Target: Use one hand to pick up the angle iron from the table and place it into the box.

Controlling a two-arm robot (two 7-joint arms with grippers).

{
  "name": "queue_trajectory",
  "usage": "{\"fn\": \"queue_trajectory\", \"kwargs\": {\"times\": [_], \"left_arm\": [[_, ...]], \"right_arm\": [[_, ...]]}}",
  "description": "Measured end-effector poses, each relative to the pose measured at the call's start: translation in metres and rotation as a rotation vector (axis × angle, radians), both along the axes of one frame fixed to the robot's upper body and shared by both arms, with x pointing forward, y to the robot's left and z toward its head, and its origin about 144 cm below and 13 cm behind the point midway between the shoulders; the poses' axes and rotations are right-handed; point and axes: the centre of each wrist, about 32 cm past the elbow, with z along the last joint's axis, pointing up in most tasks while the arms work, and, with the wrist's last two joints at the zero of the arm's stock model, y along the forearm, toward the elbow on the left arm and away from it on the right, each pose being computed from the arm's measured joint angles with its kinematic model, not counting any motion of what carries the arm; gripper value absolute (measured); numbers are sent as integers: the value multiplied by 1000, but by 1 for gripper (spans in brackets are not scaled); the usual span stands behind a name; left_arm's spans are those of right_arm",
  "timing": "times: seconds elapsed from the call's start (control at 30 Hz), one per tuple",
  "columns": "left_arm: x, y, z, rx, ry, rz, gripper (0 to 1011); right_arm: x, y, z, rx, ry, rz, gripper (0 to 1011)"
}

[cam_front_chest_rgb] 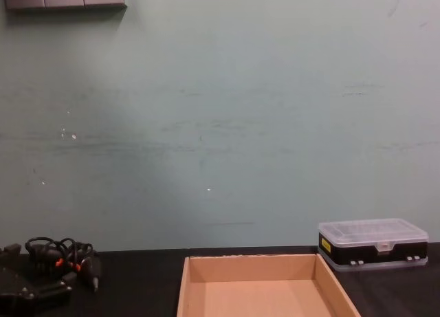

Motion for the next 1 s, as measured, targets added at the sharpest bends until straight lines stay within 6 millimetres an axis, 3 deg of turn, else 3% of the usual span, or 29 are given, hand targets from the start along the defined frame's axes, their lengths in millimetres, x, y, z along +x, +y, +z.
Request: {"fn": "queue_trajectory", "kwargs": {"times": [0.23,0.27,0.37,0.73,1.0], "left_arm": [[0,0,0,0,0,0,1000],[0,0,0,0,0,0,1000],[0,0,0,0,0,0,1000],[0,0,0,0,0,0,1000],[0,0,0,0,0,0,1000]], "right_arm": [[1,0,0,-3,-3,-1,593],[1,0,0,-3,-3,-1,523],[2,0,-1,-5,-4,-1,466],[1,4,4,7,-20,-1,459],[4,9,40,17,-152,-1,459]]}}
